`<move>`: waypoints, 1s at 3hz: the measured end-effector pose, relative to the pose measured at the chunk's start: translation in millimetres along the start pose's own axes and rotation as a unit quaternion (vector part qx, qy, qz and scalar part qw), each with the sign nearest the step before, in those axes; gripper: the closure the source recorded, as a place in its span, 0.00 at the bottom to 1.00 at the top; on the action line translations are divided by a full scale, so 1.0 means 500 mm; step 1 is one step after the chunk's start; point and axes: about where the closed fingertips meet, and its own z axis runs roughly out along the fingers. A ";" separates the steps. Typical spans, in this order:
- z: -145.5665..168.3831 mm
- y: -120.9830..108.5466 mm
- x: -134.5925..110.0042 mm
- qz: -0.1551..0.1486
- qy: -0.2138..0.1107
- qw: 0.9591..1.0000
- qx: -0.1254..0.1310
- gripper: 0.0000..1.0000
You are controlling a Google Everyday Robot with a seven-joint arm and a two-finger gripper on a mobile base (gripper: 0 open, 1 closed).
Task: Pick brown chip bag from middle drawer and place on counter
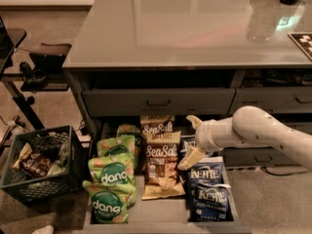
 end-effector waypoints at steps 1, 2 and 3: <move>0.070 -0.007 0.022 0.019 -0.004 0.999 -0.028 0.00; 0.123 -0.011 0.032 0.030 -0.006 0.998 -0.052 0.00; 0.171 -0.016 0.031 0.028 -0.011 0.997 -0.069 0.00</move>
Offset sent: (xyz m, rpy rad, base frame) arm 0.0402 0.0353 -0.0752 0.0514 0.1657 0.0465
